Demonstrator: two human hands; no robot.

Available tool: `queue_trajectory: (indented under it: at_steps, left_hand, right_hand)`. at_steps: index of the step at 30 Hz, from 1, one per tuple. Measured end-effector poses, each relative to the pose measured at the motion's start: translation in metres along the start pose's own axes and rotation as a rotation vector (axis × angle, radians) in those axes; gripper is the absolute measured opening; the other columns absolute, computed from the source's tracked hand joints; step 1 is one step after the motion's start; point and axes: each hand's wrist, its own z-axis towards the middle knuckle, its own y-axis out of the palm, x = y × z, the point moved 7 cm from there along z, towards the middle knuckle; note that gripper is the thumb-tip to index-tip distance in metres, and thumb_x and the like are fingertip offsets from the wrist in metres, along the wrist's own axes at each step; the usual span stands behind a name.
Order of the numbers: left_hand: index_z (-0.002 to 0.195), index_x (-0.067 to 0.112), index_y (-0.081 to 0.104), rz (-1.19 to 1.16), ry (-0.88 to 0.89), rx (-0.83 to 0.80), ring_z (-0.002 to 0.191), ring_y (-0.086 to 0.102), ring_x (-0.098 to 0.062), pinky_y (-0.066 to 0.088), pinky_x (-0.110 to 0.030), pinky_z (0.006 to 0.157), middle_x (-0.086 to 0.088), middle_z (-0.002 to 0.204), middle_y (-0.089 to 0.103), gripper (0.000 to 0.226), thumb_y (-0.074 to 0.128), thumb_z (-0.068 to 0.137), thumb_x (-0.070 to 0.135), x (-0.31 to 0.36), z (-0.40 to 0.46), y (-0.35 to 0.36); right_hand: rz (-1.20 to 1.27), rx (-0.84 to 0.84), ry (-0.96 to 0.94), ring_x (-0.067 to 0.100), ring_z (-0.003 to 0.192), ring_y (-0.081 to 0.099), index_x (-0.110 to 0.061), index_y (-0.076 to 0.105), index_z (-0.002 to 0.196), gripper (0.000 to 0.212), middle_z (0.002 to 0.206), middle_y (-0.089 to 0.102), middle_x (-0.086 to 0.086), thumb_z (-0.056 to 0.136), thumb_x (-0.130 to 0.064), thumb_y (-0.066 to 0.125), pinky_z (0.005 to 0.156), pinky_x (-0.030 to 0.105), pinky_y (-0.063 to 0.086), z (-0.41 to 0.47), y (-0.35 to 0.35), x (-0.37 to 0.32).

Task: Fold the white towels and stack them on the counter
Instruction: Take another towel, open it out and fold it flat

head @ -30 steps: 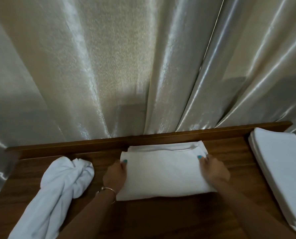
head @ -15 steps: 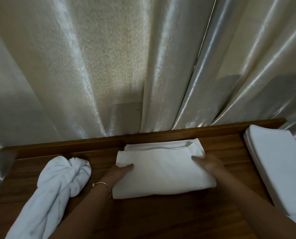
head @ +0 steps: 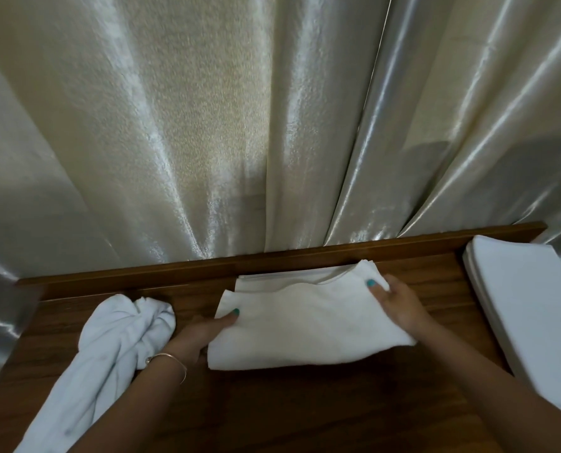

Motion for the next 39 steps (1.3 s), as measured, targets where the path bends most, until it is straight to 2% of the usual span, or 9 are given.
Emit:
queue_trajectory:
  at_steps: [5, 10, 15, 20, 23, 28, 31, 35, 39]
  left_hand:
    - [0.09, 0.005, 0.057, -0.037, -0.083, -0.064, 0.078, 0.059, -0.024, 0.049, -0.034, 0.067, -0.012, 0.087, 0.062, 0.037, 0.076, 0.077, 0.035, 0.002, -0.006, 0.003]
    - [0.083, 0.021, 0.059, -0.056, 0.344, 0.072, 0.069, 0.059, -0.01, 0.043, -0.021, 0.054, 0.003, 0.08, 0.062, 0.015, 0.057, 0.093, 0.033, 0.066, -0.016, -0.001]
    - [0.108, 0.023, 0.056, 0.067, 0.446, 0.085, 0.084, 0.061, -0.014, 0.049, -0.028, 0.069, -0.001, 0.1, 0.064, 0.02, 0.047, 0.097, 0.037, 0.073, 0.0, 0.019]
    - [0.108, 0.012, 0.059, 0.217, 0.409, 0.181, 0.098, 0.061, -0.026, 0.042, -0.03, 0.078, -0.007, 0.104, 0.065, 0.028, 0.05, 0.096, 0.036, 0.033, 0.032, 0.03]
    - [0.093, 0.003, 0.056, 0.297, 0.437, 0.254, 0.089, 0.064, -0.031, 0.045, -0.034, 0.072, -0.011, 0.088, 0.065, 0.034, 0.045, 0.097, 0.035, 0.025, 0.037, 0.034]
    - [0.078, 0.005, 0.057, 0.882, 0.516, 0.63, 0.051, 0.063, -0.034, 0.048, -0.034, 0.05, -0.016, 0.06, 0.065, 0.03, 0.053, 0.086, 0.033, 0.04, 0.024, 0.038]
    - [0.112, 0.0, 0.057, 0.911, 0.623, 0.792, 0.093, 0.062, -0.038, 0.047, -0.045, 0.08, -0.02, 0.101, 0.065, 0.039, 0.057, 0.082, 0.024, 0.064, 0.007, 0.053]
    - [0.124, 0.019, 0.053, 0.914, 0.651, 0.55, 0.121, 0.048, -0.043, 0.034, -0.062, 0.102, -0.021, 0.127, 0.056, 0.061, 0.036, 0.083, 0.06, 0.088, 0.0, 0.114]
    - [0.145, 0.05, 0.005, 0.875, 0.378, 0.402, 0.142, -0.015, -0.047, -0.009, -0.076, 0.098, -0.018, 0.158, -0.011, 0.089, 0.015, 0.067, 0.091, 0.075, 0.02, 0.146]
  right_hand:
    - [-0.004, -0.002, 0.007, 0.023, 0.077, 0.062, -0.019, 0.056, 0.101, 0.023, 0.087, 0.063, 0.008, 0.097, -0.04, 0.051, 0.064, 0.033, 0.046, 0.001, -0.002, -0.001]
    - [0.122, 0.179, -0.12, 0.021, 0.078, 0.059, -0.017, 0.058, 0.096, 0.025, 0.087, 0.062, 0.006, 0.097, -0.04, 0.051, 0.064, 0.033, 0.042, 0.007, -0.042, -0.025]
    - [0.049, 0.182, -0.073, 0.026, 0.081, 0.059, -0.015, 0.054, 0.093, 0.031, 0.086, 0.061, 0.008, 0.096, -0.046, 0.048, 0.071, 0.041, 0.047, 0.028, -0.044, -0.013]
    - [-0.126, 0.074, 0.05, 0.028, 0.098, 0.061, -0.02, 0.052, 0.117, 0.035, 0.116, 0.063, 0.014, 0.098, -0.047, 0.043, 0.089, 0.046, 0.048, 0.046, -0.016, 0.013]
    - [-0.255, 0.113, 0.11, 0.032, 0.118, 0.054, -0.018, 0.035, 0.145, 0.055, 0.134, 0.055, 0.015, 0.1, -0.048, 0.038, 0.094, 0.045, 0.043, 0.049, -0.009, 0.019]
    - [-0.668, 0.335, 0.104, 0.031, 0.099, 0.062, -0.017, 0.049, 0.113, 0.036, 0.107, 0.067, 0.011, 0.099, -0.048, 0.038, 0.08, 0.039, 0.043, 0.043, -0.009, 0.01]
    - [-0.717, 0.609, -0.082, 0.037, 0.095, 0.057, -0.006, 0.054, 0.105, 0.035, 0.1, 0.062, 0.019, 0.088, -0.036, 0.055, 0.091, 0.049, 0.04, 0.033, 0.001, -0.01]
    - [-0.669, 0.667, -0.261, 0.038, 0.117, 0.053, -0.001, 0.053, 0.126, 0.075, 0.126, 0.057, 0.021, 0.08, -0.061, 0.052, 0.107, 0.055, 0.026, 0.027, 0.034, -0.031]
    - [-0.677, 0.425, 0.018, 0.036, 0.147, 0.016, -0.007, 0.013, 0.153, 0.118, 0.159, 0.017, 0.021, 0.07, -0.09, 0.028, 0.111, 0.062, 0.008, 0.042, 0.059, -0.008]
